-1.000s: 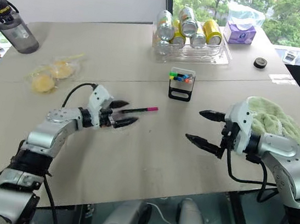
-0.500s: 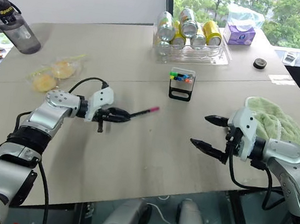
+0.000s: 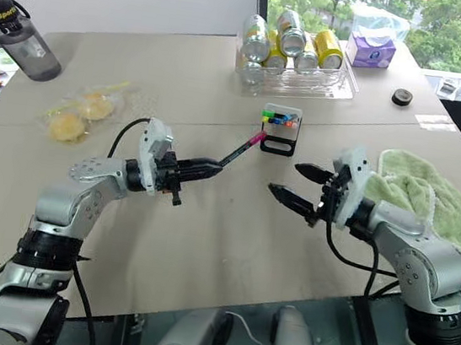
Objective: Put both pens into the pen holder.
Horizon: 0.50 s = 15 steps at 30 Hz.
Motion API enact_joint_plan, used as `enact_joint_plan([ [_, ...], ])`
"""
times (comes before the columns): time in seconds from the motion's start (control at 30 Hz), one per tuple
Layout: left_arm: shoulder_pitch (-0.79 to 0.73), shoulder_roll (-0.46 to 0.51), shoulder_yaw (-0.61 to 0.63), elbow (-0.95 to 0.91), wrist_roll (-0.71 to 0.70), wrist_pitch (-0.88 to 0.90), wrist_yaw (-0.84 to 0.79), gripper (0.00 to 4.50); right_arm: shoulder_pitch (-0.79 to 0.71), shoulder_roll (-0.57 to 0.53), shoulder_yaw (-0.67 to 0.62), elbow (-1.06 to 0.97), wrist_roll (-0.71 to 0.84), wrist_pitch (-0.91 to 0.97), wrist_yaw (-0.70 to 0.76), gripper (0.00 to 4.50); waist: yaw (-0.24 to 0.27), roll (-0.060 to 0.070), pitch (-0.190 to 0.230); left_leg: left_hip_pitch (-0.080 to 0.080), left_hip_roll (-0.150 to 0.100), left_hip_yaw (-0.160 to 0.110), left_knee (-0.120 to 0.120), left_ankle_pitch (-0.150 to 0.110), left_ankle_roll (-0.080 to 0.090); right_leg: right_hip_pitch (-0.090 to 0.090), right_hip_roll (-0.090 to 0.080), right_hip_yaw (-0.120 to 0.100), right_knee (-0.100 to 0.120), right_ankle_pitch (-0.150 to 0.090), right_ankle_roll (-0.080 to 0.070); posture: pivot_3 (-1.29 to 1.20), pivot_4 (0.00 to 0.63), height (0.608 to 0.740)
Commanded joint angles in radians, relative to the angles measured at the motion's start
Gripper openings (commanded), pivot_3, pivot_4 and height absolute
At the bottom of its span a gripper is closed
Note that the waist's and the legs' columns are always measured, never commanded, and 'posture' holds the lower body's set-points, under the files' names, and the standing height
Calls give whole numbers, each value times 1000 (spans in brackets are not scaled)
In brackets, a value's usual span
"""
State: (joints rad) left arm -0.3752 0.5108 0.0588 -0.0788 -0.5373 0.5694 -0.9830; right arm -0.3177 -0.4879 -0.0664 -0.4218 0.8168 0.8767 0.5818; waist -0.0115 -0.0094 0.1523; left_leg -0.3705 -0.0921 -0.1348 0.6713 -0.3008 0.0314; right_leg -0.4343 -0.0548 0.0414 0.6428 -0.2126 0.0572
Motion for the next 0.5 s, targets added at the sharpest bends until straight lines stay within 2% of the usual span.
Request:
enact_joint_plan([
  [0.03,34,-78,30,-155,-131,94,95,50,-48,107,-84,6,147,84,-155,4500,0,0,0,0,0,0,0,0,0,0,0,0,0,0,0,0,150,739],
  [0.17,72,-138,-8,-226,-162,129,156,50,-108,227,-123,34,266,118,-293,4500,-1,0,0,1,0,1,0,0,0,0,1,0,1,0,0,0,150,739],
  [0.3,79,-166,-53,-243,-154,130,179,50,-138,263,-115,32,314,136,-343,4500,-1,1,0,1,0,1,0,0,0,0,1,0,1,0,0,0,150,739],
  [0.4,80,-180,-79,-245,-147,122,190,0,-148,264,-101,39,316,137,-357,3655,-1,1,0,1,0,1,0,0,0,0,1,0,1,0,0,0,150,739],
  [0.5,81,-193,-88,-244,-144,116,198,0,-157,265,-98,44,316,133,-359,2248,-2,1,0,1,0,1,0,0,0,0,1,0,1,0,0,0,150,739],
])
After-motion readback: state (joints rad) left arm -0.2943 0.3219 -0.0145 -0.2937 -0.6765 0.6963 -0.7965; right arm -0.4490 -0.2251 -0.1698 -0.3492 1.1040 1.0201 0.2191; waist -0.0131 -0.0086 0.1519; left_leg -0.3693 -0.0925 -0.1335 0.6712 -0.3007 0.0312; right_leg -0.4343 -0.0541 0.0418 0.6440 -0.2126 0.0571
